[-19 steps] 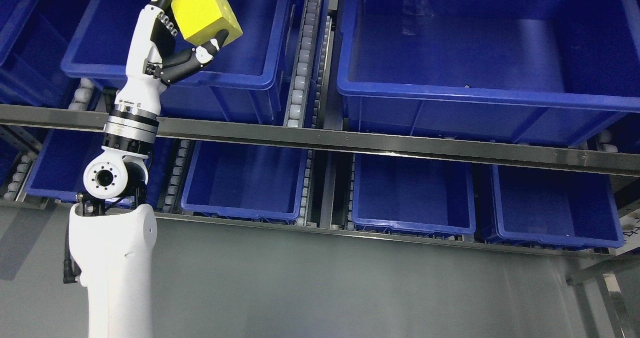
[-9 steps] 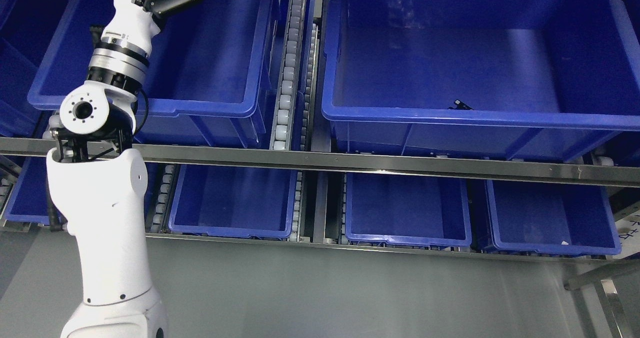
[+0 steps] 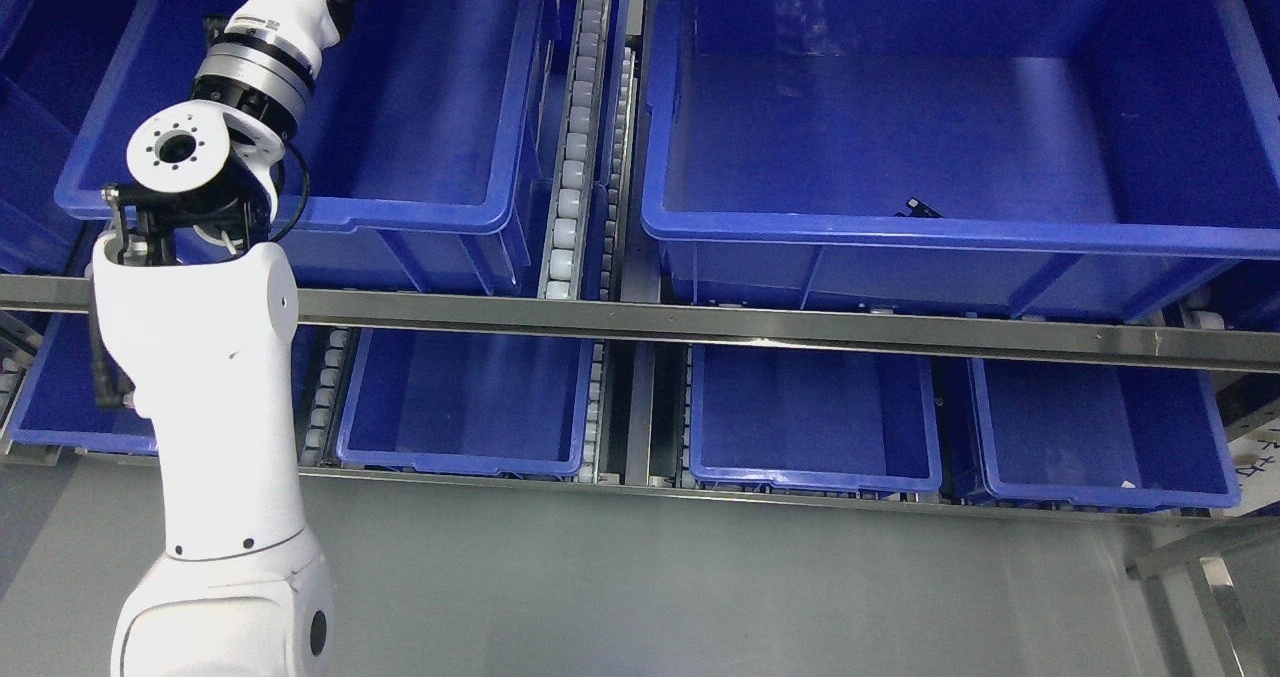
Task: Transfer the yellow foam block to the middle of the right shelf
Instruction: 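Raise the left hand over the upper blue bin and lower the cube, then open the left hand to release the cube and withdraw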
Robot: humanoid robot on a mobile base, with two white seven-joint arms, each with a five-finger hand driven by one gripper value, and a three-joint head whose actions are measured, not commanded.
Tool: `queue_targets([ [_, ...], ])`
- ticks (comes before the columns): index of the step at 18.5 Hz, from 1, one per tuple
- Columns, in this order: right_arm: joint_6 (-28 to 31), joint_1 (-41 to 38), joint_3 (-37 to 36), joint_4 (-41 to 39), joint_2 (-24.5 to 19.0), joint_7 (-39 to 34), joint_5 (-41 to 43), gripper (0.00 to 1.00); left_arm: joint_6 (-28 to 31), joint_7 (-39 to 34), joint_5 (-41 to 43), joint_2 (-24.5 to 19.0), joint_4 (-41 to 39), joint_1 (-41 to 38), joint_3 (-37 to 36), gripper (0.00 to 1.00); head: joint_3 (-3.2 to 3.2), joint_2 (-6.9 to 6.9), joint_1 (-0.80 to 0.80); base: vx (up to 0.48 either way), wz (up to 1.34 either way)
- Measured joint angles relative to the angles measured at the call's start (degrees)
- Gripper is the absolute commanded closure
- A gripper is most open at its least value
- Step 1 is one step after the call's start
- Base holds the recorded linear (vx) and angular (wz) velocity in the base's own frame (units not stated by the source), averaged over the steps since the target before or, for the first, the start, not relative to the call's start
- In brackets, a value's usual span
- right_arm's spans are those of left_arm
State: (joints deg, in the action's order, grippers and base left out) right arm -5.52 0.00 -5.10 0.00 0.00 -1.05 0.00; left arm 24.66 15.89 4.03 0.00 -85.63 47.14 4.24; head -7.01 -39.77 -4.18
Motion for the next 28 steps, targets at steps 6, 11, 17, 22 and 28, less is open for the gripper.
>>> queue_targets([
  [6,0.0,0.0,0.0,0.0,0.0,0.0,0.0,0.0,2.36,-5.05,4.63,0.0,4.07,1.32,-0.59,0.0,0.0,0.0,0.0,-0.001,0.0],
  [11,0.0,0.0,0.0,0.0,0.0,0.0,0.0,0.0,3.15,-5.69,8.17,0.0,5.89,1.76,-0.87,0.0,0.0,0.0,0.0,0.0,0.0],
  [17,0.0,0.01,0.0,0.0,0.0,0.0,0.0,0.0,3.32,-4.37,8.59,0.0,0.55,-1.03,0.17,0.0,0.0,0.0,0.0,0.0,0.0],
  [22,0.0,0.0,0.0,0.0,0.0,0.0,0.0,0.0,-6.5,-2.27,7.21,0.0,-4.68,-5.56,2.08,0.0,0.0,0.0,0.0,0.0,0.0],
  [28,0.0,0.0,0.0,0.0,0.0,0.0,0.0,0.0,-25.4,-0.49,6.25,0.0,-8.26,-15.31,3.65,0.0,0.0,0.0,0.0,0.0,0.0],
])
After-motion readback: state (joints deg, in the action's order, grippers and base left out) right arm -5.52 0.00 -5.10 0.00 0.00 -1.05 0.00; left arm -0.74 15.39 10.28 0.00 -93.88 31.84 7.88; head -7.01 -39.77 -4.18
